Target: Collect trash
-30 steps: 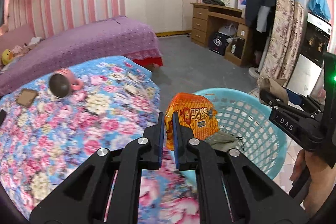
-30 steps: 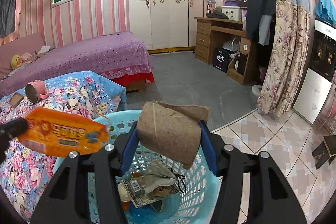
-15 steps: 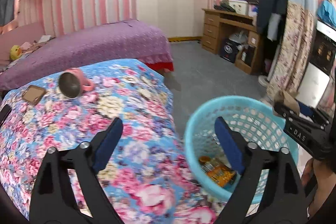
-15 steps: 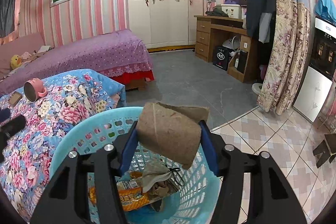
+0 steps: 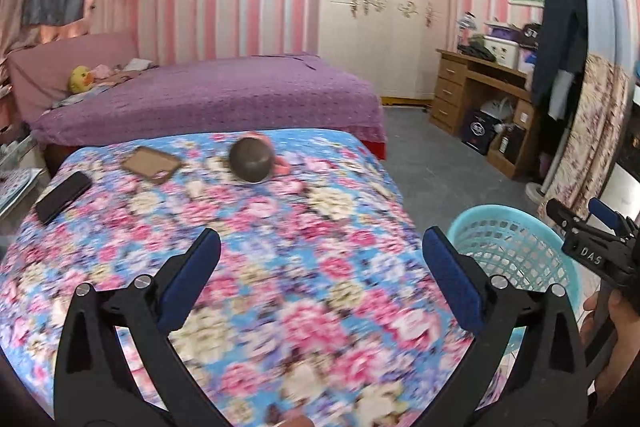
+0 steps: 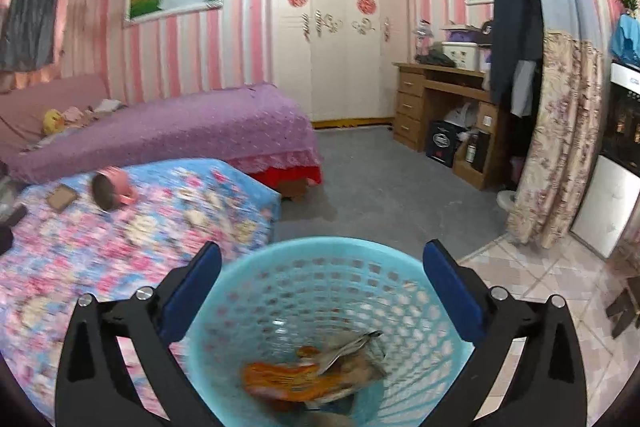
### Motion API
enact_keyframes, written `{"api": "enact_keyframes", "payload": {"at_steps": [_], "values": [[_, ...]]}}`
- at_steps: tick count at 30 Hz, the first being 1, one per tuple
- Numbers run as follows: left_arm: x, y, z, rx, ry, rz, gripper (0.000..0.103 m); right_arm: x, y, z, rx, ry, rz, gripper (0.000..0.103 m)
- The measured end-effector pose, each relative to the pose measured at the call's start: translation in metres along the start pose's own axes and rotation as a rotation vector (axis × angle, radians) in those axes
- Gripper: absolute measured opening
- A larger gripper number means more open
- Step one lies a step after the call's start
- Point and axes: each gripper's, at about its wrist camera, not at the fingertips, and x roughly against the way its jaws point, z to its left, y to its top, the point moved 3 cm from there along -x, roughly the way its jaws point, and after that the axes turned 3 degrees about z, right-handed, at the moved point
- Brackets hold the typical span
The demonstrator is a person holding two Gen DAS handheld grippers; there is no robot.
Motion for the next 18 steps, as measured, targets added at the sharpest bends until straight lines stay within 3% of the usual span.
{"api": "enact_keyframes", "payload": {"at_steps": [4,18], "values": [[0.033,-0.005,0.036,0.015,0.058,-0.028,0.098,0.022,0.005,0.028,-0.027,0.062,-0.01,0.098],[0.103,-0.06,0.125,0.074,0.184,-0.069,0.098,0.098,-0.035,0.136,0.079,0.178,-0.012,0.098]]}}
